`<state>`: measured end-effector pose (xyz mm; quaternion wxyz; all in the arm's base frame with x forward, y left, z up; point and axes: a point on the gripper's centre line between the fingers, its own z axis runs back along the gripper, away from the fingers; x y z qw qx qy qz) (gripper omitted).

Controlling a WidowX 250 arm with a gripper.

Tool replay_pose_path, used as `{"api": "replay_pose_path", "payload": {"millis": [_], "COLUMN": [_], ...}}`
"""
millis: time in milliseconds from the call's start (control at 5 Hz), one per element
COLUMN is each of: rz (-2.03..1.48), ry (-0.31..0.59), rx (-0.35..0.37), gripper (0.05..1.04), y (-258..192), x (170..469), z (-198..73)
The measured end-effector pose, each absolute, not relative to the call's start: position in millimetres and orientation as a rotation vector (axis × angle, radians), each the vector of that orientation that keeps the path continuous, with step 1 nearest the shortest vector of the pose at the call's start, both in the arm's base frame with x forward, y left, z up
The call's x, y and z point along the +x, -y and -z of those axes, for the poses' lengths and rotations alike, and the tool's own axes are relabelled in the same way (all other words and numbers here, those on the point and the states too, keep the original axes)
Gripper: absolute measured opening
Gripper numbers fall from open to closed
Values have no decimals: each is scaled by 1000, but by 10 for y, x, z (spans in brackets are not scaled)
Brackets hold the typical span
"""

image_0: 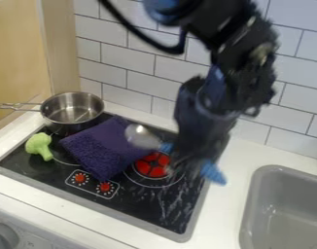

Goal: Put the spoon at the upper right of the table

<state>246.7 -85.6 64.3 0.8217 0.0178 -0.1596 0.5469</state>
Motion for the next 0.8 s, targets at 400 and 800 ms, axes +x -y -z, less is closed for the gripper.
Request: {"api": "replay_pose_path", "payload": {"millis": [400,800], "rz": [-1168,-1190], "ry": [354,324], "rx": [25,37], "gripper": [400,400], "y": [961,990], "x": [2918,3277], "z": [-599,-350]}}
